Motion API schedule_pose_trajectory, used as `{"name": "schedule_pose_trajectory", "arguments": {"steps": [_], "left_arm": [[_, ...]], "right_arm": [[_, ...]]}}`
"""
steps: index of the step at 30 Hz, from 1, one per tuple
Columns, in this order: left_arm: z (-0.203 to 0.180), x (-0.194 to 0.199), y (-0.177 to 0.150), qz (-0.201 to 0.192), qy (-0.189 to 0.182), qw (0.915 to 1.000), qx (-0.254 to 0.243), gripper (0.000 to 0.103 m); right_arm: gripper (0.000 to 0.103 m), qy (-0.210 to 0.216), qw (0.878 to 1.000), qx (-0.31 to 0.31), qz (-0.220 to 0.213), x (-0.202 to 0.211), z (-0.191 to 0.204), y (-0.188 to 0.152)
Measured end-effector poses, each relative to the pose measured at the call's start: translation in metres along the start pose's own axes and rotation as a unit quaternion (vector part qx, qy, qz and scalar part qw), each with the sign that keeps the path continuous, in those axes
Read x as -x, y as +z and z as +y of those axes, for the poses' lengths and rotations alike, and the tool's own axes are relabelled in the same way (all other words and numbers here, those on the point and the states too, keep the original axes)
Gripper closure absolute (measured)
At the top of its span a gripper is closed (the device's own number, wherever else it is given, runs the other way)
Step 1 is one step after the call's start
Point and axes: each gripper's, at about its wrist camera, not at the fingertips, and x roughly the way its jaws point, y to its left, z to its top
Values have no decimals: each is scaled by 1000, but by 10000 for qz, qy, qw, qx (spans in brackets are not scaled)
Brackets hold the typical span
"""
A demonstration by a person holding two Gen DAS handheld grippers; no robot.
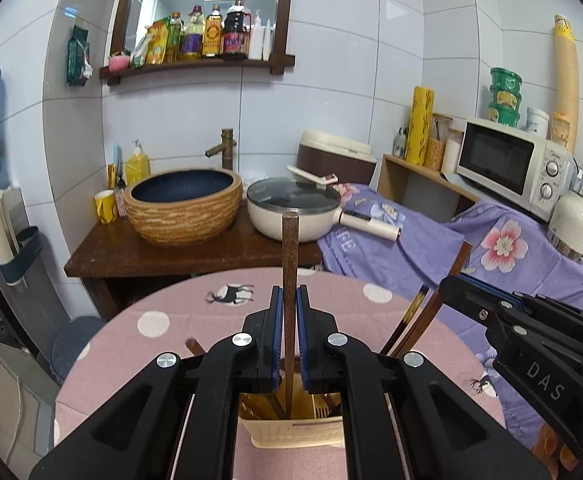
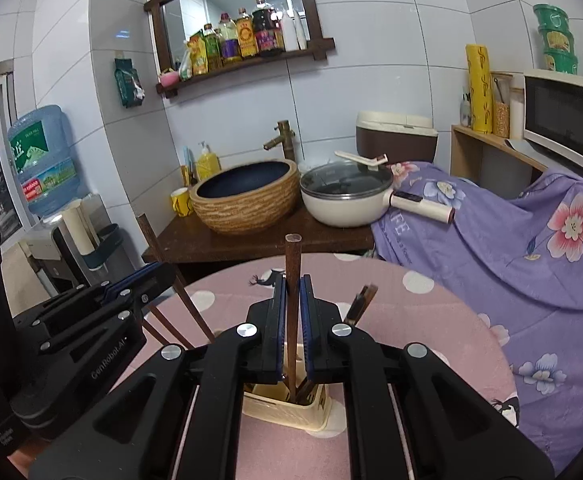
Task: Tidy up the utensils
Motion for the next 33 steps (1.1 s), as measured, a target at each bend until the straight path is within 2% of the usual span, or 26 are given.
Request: {"name": "schedule_pose_trajectory", "arguments": {"steps": [7,14,15,16,17,19,21,22,23,24,25,26,27,31,33], "left_arm": [[5,-22,-28,288,29,9996,17,96],[9,-18,-36,217,-10,9998,-15,96],[8,-16,-37,205,-23,9998,-39,96],[9,-13,-37,178,-45,9998,-62,96],[9,-8,-37,126,-60,9999,-84,92],[9,2,-39,16,-80,9999,-93,74],[10,18,-42,-175,-111,9998,-72,40],[12,29,-46,-322,-90,9994,-76,32],[13,39,-50,-453,-40,9989,-78,19],[15,48,-54,-561,-6,9984,-76,9],[16,57,-58,-621,-3,9980,-80,6],[17,67,-64,-637,-40,9979,-93,6],[18,74,-71,-599,-64,9981,-92,6],[19,104,-112,-456,-163,9988,46,6],[14,114,-136,-319,-595,9977,-40,6]], "right_arm": [[95,-17,9998,40,209,-22,-2,-24],[94,-6,9998,12,214,-23,-8,-28],[93,29,9998,0,208,-21,-9,-27],[84,91,9998,-18,185,-18,-10,-28],[65,143,9998,-20,143,-15,-10,-27],[44,166,9998,34,-105,-3,-8,-28],[44,99,9995,192,-227,7,-4,-29],[44,85,9992,259,-291,14,-2,-30],[43,69,9989,286,-363,21,-1,-31],[40,4,9985,301,-463,32,-1,-34],[30,-72,9980,293,-555,41,-1,-36],[19,-167,9971,280,-691,53,-1,-41],[14,-224,9959,282,-826,65,0,-47],[6,-152,9918,538,-1150,113,12,-88],[6,-182,9894,616,-1305,133,17,-112]]}}
